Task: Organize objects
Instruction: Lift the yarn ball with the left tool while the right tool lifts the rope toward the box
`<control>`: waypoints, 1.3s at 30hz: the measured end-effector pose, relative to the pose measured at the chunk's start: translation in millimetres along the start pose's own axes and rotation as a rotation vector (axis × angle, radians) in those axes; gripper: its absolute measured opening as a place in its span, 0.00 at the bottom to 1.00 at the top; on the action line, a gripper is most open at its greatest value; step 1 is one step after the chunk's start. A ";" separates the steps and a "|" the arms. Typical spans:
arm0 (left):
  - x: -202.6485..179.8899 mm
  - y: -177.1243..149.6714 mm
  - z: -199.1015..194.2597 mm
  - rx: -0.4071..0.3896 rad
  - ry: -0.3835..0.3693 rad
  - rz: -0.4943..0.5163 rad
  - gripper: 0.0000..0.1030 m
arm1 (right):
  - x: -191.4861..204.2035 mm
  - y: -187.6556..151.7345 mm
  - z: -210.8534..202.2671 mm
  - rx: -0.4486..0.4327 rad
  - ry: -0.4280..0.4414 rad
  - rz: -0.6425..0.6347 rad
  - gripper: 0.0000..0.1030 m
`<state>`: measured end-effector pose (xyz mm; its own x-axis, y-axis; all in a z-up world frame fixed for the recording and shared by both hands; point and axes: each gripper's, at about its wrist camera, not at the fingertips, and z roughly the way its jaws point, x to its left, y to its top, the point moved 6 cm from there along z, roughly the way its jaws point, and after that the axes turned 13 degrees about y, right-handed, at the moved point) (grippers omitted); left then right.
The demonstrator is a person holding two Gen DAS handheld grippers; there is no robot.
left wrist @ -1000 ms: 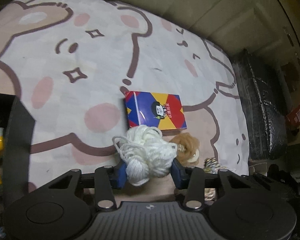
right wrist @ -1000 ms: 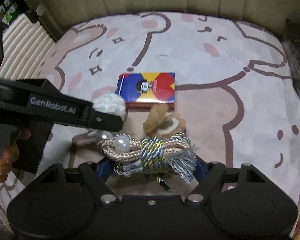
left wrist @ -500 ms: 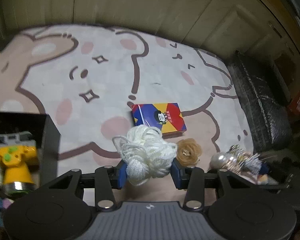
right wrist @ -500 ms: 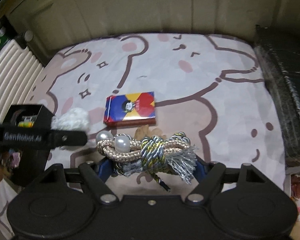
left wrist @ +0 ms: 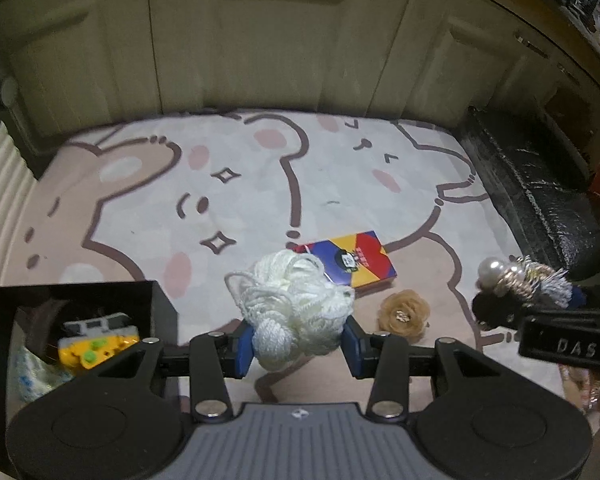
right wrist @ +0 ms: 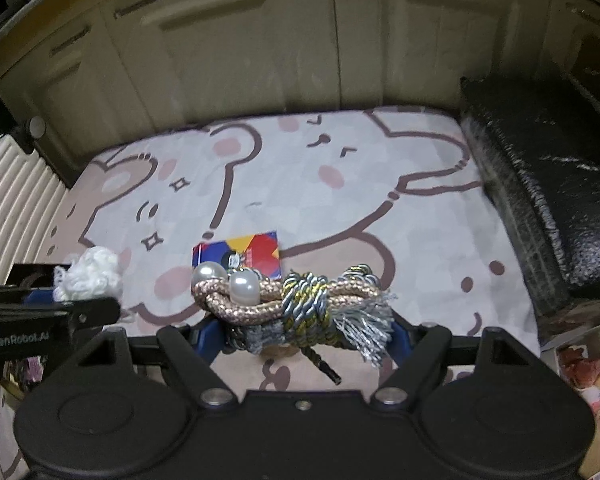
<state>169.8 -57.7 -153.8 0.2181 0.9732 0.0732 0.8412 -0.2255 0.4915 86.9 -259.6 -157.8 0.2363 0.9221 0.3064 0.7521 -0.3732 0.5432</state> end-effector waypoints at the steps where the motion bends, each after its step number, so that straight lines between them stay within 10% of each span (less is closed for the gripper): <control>1: 1.9 0.5 -1.9 -0.008 0.007 0.000 0.44 | 1.0 0.8 -0.9 -0.004 0.000 -0.002 0.77; 39: 151.8 -21.6 -26.4 -0.062 0.224 -0.179 0.44 | 131.6 12.2 22.8 0.011 0.066 -0.204 0.77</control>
<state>171.6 96.1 -130.4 -0.0516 0.9846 0.1669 0.8232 -0.0527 0.5652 141.2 -140.6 -128.7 0.0376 0.9697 0.2415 0.7868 -0.1777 0.5910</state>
